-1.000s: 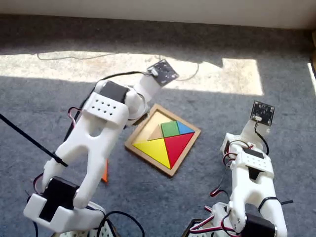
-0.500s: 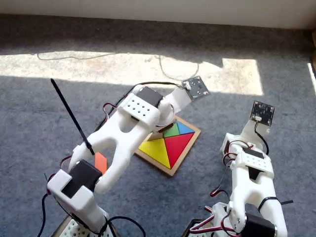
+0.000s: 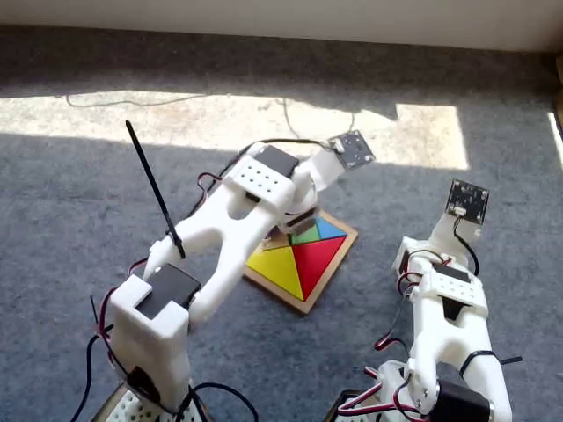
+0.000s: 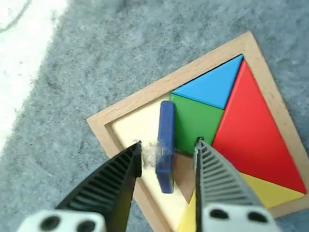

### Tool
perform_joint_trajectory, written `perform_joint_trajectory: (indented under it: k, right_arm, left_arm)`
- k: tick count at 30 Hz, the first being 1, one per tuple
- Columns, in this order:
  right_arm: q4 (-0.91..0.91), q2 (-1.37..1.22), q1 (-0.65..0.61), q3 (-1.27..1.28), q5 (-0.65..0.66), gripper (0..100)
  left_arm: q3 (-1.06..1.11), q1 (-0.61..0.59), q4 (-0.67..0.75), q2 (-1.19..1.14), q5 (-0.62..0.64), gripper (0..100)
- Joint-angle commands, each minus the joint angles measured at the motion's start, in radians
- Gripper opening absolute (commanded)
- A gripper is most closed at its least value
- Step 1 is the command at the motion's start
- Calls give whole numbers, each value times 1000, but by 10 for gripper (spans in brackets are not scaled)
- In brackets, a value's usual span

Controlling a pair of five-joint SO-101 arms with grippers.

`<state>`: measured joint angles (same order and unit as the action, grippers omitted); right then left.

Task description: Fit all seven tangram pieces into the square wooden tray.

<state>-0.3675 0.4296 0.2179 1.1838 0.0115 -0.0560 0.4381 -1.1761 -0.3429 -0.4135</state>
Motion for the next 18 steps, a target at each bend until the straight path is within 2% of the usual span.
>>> perform_joint_trajectory:
  k: [1,7,14,18]
  right_arm:
    - [28,-1,-4,-59,-9,7]
    - [28,-1,-4,-59,-9,7]
    - [28,-1,-5,-59,-9,7]
    - [28,-1,-5,-59,-9,7]
  left_arm:
    - [-85,-53,6,10,9,199]
    - [-147,-79,-29,10,9,200]
    - [-309,-79,-192,10,9,200]
    - [-384,-56,-336,10,9,200]
